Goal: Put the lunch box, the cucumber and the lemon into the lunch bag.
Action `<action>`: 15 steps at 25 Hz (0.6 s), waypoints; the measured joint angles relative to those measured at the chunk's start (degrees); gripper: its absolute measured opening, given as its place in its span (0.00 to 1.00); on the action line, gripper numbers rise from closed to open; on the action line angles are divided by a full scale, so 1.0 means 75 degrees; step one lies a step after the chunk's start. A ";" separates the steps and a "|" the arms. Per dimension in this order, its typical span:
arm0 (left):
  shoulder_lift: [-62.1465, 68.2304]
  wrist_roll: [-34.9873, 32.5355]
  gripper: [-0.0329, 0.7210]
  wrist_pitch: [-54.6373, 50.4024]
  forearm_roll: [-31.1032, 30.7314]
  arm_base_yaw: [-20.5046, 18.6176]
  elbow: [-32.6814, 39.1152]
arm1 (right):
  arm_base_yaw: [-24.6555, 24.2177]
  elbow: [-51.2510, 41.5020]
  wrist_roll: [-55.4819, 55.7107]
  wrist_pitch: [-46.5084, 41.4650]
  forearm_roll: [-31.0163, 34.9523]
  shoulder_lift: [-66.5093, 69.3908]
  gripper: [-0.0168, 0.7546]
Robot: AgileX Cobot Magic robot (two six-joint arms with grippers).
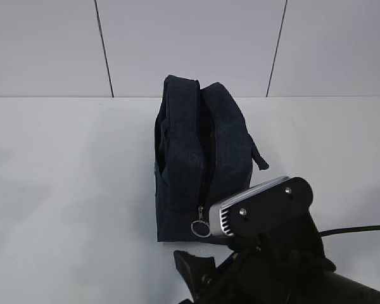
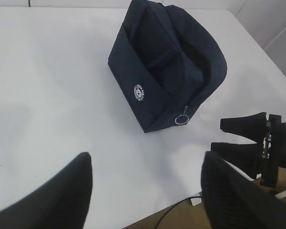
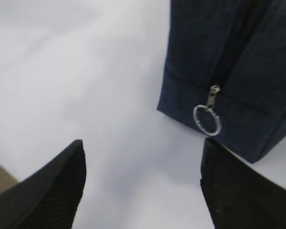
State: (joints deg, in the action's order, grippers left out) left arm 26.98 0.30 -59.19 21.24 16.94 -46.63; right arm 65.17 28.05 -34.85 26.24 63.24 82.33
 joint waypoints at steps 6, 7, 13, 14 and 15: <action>0.0000 0.0000 0.71 0.0000 -0.0044 0.0000 0.0000 | 0.0622 0.0000 -0.0074 0.1376 0.1208 0.0535 0.77; 0.0000 0.0000 0.71 0.0000 -0.0044 0.0000 0.0000 | 0.0714 0.0000 -0.0074 0.1448 0.1282 0.0606 0.77; 0.0000 0.0000 0.71 0.0000 -0.0044 0.0000 0.0000 | 0.1004 0.0017 -0.0074 0.1432 0.1381 0.0845 0.77; 0.0000 0.0000 0.71 0.0000 -0.0044 0.0000 0.0000 | 0.1009 0.0017 -0.0074 0.1357 0.1303 0.0845 0.77; 0.0000 0.0000 0.71 0.0000 -0.0055 0.0000 0.0000 | 0.1021 0.0017 -0.0074 0.1266 0.1247 0.0845 0.77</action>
State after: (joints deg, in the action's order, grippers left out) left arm 26.98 0.30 -59.19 20.83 16.94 -46.63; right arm 72.83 28.18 -35.40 35.73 72.60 88.68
